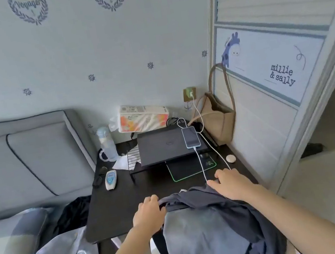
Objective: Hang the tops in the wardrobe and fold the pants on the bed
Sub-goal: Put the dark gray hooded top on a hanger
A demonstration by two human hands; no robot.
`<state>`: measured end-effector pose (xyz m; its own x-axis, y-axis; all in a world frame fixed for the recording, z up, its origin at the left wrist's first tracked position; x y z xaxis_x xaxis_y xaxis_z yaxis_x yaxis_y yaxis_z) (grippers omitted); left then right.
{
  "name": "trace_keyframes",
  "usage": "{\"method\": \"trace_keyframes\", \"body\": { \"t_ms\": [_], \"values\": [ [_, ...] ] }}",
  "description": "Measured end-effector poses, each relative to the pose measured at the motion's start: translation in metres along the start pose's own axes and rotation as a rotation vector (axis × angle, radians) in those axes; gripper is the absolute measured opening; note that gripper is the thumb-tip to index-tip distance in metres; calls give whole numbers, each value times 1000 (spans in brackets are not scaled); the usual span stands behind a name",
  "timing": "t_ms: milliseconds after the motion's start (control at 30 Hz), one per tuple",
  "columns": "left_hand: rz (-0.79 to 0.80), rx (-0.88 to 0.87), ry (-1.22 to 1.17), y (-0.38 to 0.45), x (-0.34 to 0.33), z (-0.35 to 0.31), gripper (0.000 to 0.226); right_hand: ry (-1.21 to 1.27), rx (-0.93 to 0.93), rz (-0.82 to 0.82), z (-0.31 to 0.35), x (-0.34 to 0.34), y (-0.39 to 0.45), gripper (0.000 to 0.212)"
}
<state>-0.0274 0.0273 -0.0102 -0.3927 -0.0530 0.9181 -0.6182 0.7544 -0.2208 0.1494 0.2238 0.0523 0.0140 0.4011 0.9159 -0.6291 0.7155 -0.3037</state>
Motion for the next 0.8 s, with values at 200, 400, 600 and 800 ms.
{"method": "trace_keyframes", "body": {
  "t_ms": [200,400,600,800],
  "values": [
    [216,336,-549,45,-43,29,60,32,-177,200,-6,-33,49,57],
    [168,426,-870,76,-54,27,29,205,-182,151,-8,-38,69,32],
    [-10,606,-1057,71,-42,18,18,620,-212,-78,-5,0,61,34],
    [-180,724,-1714,40,-11,-13,23,865,-138,-111,-23,39,35,39]
  ]
}}
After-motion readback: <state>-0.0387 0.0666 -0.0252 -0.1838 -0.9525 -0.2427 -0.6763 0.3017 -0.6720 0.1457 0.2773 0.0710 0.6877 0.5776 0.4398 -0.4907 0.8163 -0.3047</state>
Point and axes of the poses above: each hand's wrist, its own y-axis towards the middle knuckle, its own x-axis out of the back of the hand, z = x × y, the point moved 4 cm from there along y, towards the middle knuckle, and after that the axes turned 6 degrees about -x, right-handed, at the moved point
